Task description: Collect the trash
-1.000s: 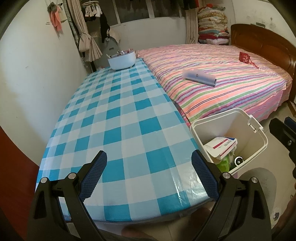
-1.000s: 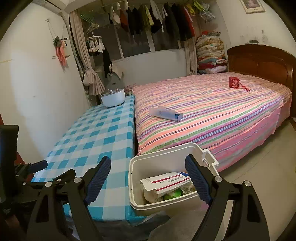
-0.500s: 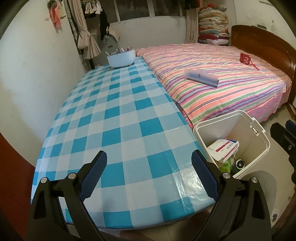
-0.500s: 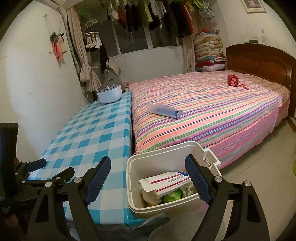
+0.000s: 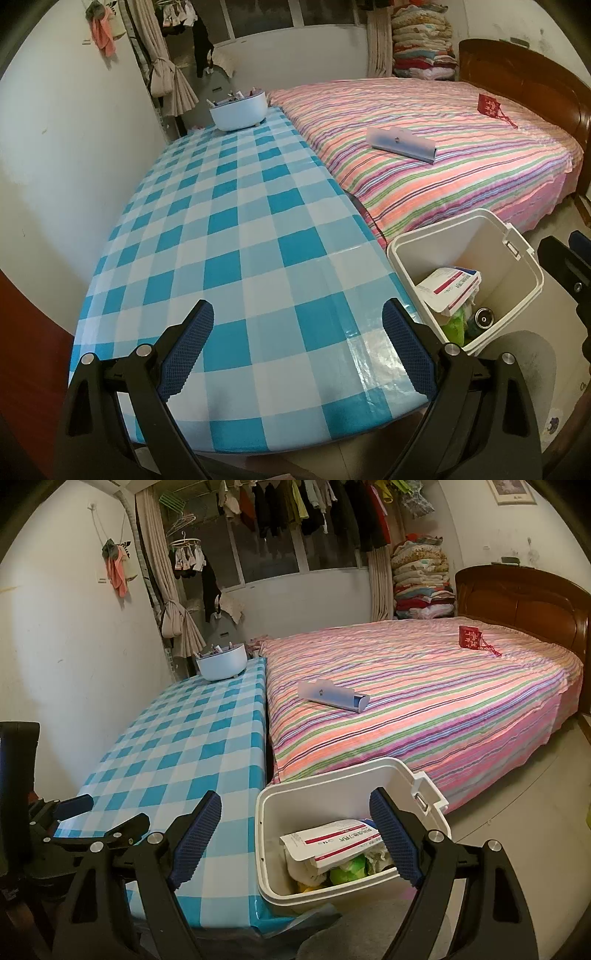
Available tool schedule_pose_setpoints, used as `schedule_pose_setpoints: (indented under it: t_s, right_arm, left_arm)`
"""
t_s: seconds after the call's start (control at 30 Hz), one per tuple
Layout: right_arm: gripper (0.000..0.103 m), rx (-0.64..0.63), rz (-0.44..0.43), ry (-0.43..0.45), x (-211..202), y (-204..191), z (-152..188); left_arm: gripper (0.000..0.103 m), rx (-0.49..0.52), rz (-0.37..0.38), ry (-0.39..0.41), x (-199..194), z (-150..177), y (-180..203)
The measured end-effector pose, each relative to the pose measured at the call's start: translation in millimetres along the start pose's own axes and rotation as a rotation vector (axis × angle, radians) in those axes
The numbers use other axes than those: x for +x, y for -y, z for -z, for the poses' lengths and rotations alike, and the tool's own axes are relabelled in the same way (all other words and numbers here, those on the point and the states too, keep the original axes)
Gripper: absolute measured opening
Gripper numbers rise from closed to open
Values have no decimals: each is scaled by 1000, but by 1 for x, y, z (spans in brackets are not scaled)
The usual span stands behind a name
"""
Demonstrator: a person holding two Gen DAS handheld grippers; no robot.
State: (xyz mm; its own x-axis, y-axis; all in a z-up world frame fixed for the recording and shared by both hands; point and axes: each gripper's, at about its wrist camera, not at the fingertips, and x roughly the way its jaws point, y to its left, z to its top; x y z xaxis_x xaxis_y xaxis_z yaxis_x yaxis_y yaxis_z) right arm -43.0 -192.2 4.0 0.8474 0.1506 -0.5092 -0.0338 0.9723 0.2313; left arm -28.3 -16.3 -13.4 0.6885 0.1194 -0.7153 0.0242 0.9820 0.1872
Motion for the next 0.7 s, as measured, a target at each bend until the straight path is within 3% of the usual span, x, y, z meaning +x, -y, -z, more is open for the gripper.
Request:
schedule_pose_setpoints:
  t_s: [0.7]
  right_arm:
    - [80,30,-2,4,0,11,4]
  left_arm:
    - [91,57,-3,10,-8,-1,22]
